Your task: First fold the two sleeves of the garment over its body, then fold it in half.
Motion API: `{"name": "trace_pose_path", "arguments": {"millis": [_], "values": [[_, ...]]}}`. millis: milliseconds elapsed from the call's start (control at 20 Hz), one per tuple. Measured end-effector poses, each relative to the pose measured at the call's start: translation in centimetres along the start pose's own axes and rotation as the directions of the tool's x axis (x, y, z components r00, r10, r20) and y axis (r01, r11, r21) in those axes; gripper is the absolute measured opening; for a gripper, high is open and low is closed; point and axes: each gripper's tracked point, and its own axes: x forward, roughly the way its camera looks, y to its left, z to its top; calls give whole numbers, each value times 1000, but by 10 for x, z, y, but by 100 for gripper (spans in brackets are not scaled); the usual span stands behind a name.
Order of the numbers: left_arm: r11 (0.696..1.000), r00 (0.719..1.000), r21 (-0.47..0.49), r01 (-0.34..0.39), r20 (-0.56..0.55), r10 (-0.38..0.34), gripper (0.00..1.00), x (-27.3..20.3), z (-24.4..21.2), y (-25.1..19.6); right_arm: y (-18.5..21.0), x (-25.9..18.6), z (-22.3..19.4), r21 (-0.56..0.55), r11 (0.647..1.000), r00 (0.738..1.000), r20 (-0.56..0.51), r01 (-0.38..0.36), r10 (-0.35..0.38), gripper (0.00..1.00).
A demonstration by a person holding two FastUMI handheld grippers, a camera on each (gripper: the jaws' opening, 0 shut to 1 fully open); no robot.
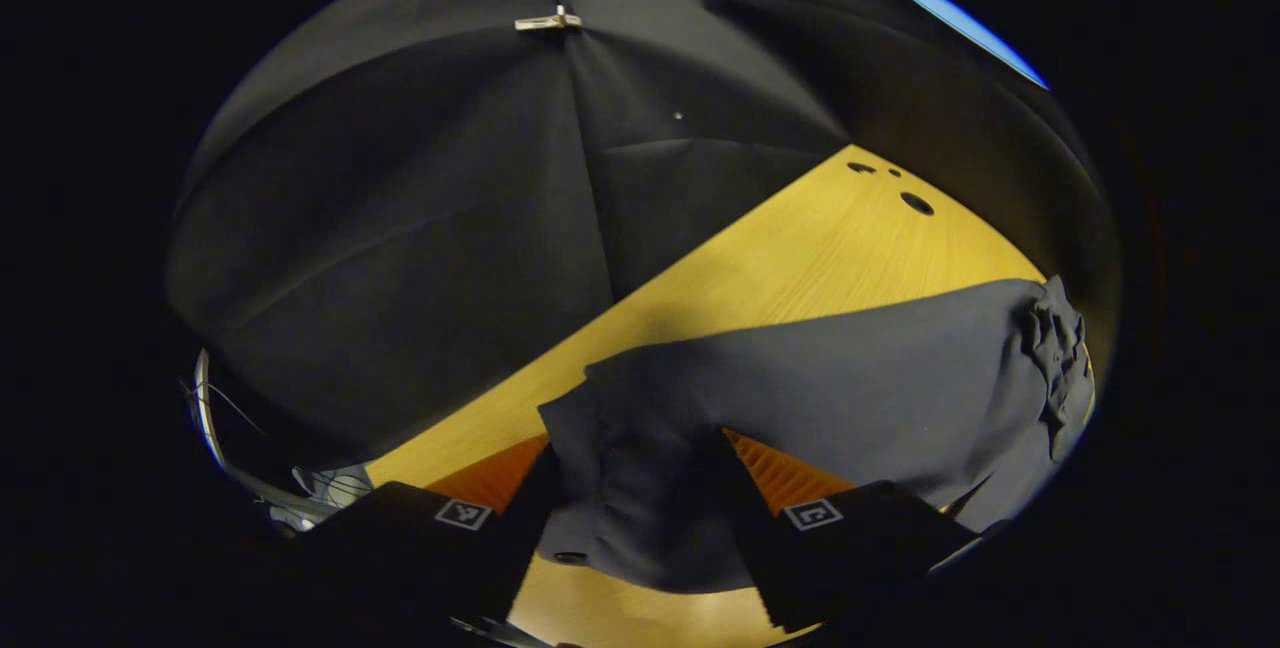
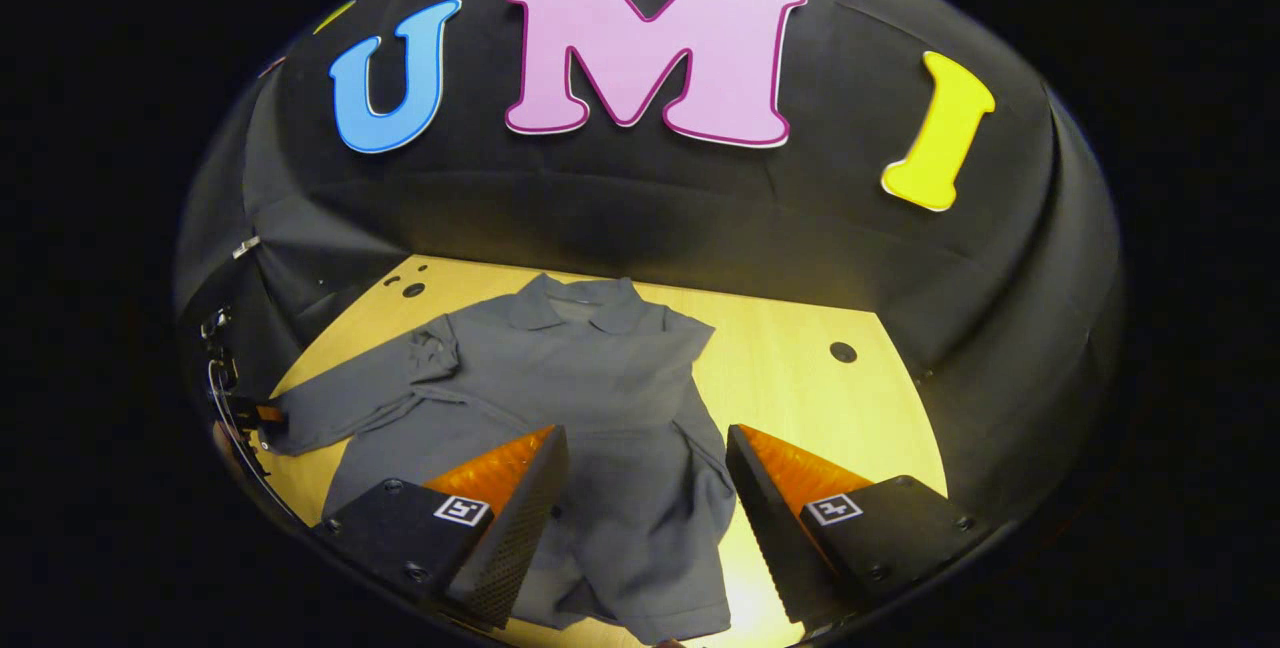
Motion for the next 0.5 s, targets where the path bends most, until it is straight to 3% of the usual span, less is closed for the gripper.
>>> {"name": "trace_pose_path", "arguments": {"millis": [250, 400, 450, 500], "values": [[999, 998, 20, 28, 50, -29, 68, 3, 2, -8, 6, -12, -35, 42, 999, 999, -49, 2, 0, 98], [999, 997, -19, 39, 68, -38, 22, 3, 1, -6, 13, -14, -59, 96, 995, 997, -71, 6, 1, 98], [999, 997, -18, 38, 63, -37, 11, 2, 2, -7, 16, -14, -67, 108, 994, 996, -84, 4, 6, 98], [999, 998, -2, 33, 51, -32, 8, 3, 2, -8, 17, -15, -74, 113, 994, 995, -96, 3, 8, 98]]}}
